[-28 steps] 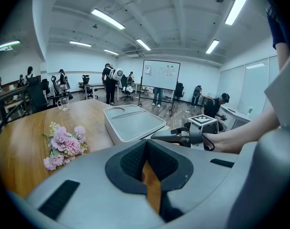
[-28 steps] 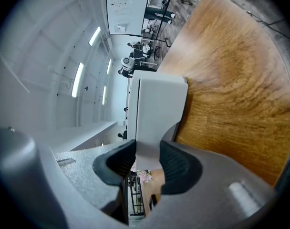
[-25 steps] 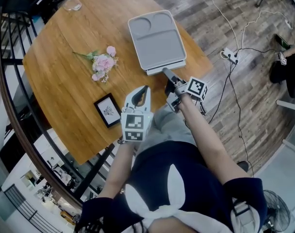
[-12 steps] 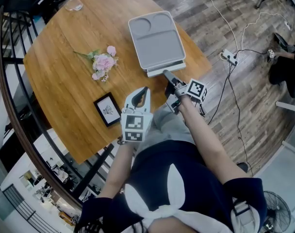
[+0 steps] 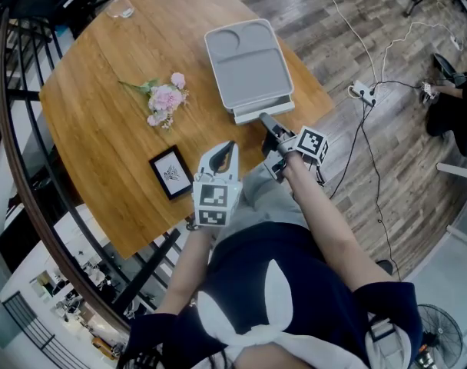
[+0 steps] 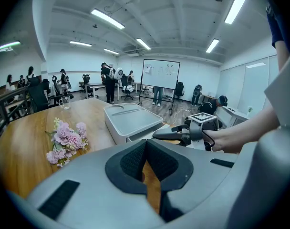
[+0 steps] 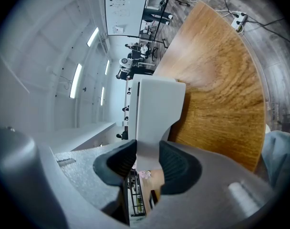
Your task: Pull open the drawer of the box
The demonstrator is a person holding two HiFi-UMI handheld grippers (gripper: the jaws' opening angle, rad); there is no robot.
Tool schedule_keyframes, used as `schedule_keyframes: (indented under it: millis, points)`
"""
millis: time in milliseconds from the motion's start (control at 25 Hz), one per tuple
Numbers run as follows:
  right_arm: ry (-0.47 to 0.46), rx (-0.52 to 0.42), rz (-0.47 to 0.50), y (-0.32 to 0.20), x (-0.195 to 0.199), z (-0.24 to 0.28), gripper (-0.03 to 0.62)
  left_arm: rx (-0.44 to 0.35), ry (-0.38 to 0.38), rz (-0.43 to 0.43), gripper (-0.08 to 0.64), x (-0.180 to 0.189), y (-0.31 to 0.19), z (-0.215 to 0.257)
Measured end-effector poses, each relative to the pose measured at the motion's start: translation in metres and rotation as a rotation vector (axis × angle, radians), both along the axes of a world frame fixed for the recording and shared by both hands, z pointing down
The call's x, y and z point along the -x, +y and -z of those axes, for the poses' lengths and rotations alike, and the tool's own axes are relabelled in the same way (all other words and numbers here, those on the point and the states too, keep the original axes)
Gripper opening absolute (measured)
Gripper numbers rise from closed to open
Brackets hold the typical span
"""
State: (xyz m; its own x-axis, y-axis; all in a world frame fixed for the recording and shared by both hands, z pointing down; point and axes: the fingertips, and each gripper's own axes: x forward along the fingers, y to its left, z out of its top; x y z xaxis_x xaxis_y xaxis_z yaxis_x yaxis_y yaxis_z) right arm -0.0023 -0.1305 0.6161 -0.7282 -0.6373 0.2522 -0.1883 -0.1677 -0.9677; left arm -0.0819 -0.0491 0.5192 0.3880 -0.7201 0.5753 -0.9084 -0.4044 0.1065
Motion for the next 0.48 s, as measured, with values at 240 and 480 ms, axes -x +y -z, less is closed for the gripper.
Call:
schedule_keyframes:
  millis: [240,480]
  points:
    - [-0.001,0.017,-0.005,0.004,0.0,-0.001,0.143,0.006,-0.001,-0.004,0.017,-0.001,0.003,-0.003]
    - [0.004,0.03,-0.008,0.011,-0.004,-0.001,0.143,0.01,0.001,-0.006,0.017,-0.004,0.007,-0.004]
